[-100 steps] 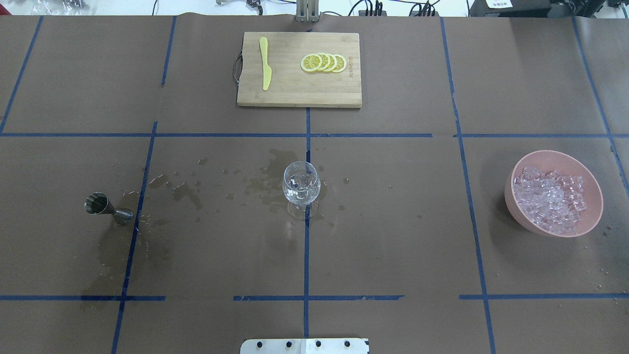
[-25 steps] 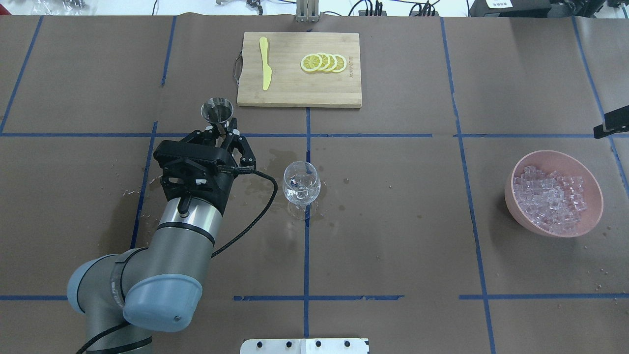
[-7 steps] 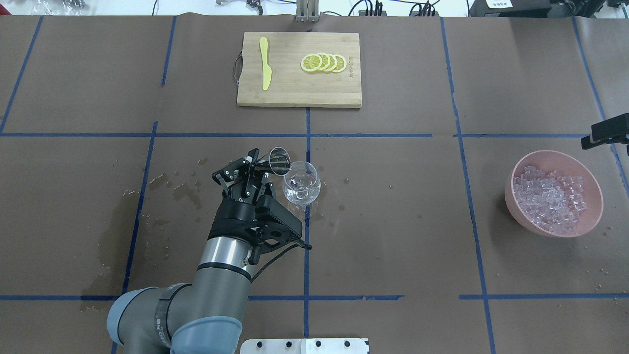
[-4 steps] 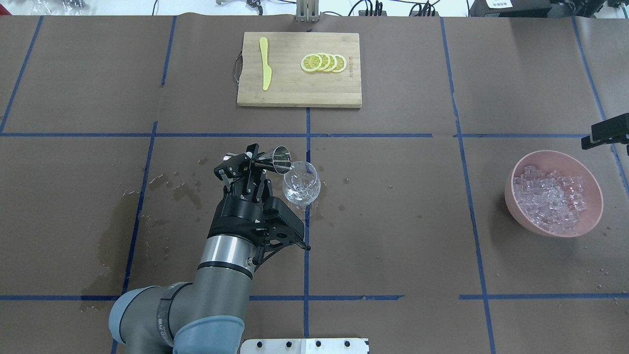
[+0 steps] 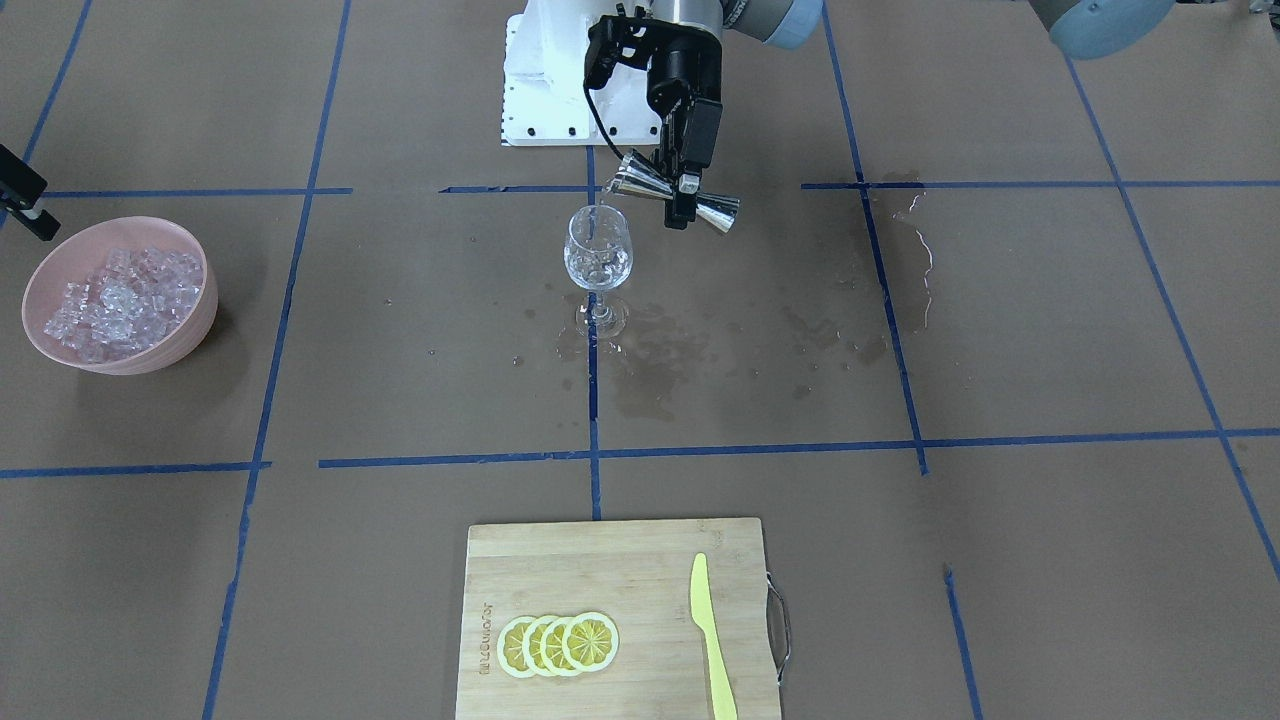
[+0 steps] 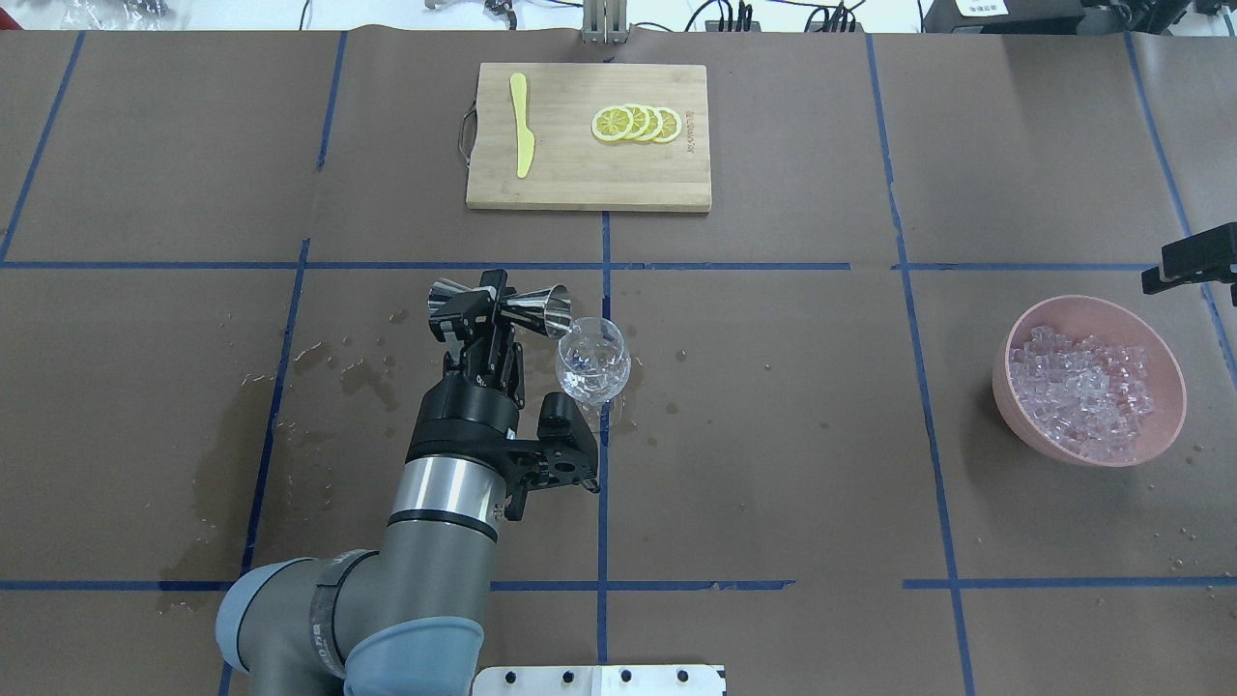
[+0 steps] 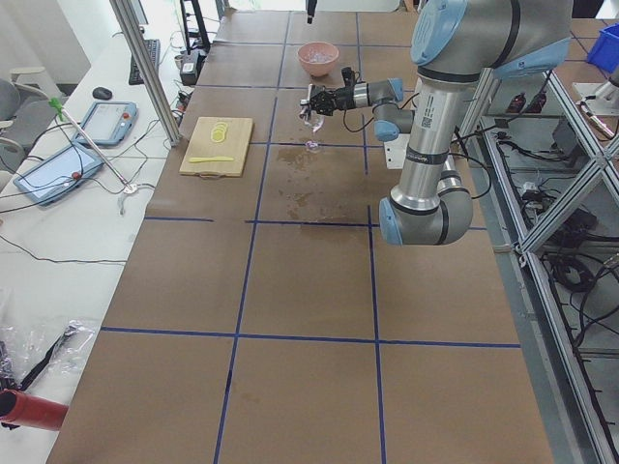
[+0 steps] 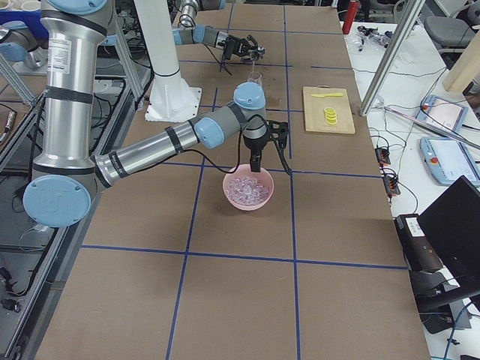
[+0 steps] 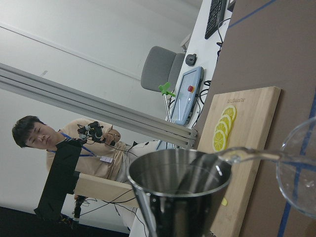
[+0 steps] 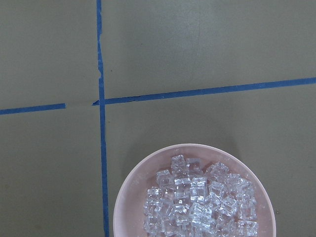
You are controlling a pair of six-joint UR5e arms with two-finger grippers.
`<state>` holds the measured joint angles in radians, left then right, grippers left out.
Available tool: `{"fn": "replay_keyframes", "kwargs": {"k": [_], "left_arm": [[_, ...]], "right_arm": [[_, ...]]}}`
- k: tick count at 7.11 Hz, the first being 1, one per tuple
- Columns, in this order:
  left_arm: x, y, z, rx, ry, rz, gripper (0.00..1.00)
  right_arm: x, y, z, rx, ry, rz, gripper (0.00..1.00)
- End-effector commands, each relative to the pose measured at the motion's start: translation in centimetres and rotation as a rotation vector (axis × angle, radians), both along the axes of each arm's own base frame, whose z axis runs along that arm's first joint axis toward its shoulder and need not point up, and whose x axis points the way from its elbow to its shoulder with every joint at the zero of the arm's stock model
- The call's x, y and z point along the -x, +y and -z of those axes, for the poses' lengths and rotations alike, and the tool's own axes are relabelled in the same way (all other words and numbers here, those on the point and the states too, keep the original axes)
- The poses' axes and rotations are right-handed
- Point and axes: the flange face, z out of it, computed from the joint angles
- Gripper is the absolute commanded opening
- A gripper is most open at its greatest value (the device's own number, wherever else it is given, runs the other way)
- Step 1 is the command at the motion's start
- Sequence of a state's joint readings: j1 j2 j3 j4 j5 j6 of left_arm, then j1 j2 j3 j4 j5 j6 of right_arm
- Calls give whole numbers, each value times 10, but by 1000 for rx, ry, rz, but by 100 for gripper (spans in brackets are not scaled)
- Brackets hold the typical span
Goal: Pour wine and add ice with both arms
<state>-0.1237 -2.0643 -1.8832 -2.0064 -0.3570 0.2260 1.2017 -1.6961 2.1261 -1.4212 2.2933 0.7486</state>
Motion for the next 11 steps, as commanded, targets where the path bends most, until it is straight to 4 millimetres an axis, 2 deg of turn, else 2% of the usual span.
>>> {"fn": "replay_keyframes", "kwargs": {"k": [1, 4, 7, 11], "left_arm": [[3, -5, 2, -23, -100, 0, 0], [6, -8, 4, -45, -190, 6, 0], [-4, -9, -2, -59, -280, 16, 0], [-1, -10, 16, -63, -221, 21, 0]], "right_arm": [[0, 0, 0, 0, -1, 1, 100], [1, -1, -3, 6, 1, 1, 100], [1, -1, -5, 9, 2, 1, 100], [1, -2, -4, 7, 1, 1, 100]]}}
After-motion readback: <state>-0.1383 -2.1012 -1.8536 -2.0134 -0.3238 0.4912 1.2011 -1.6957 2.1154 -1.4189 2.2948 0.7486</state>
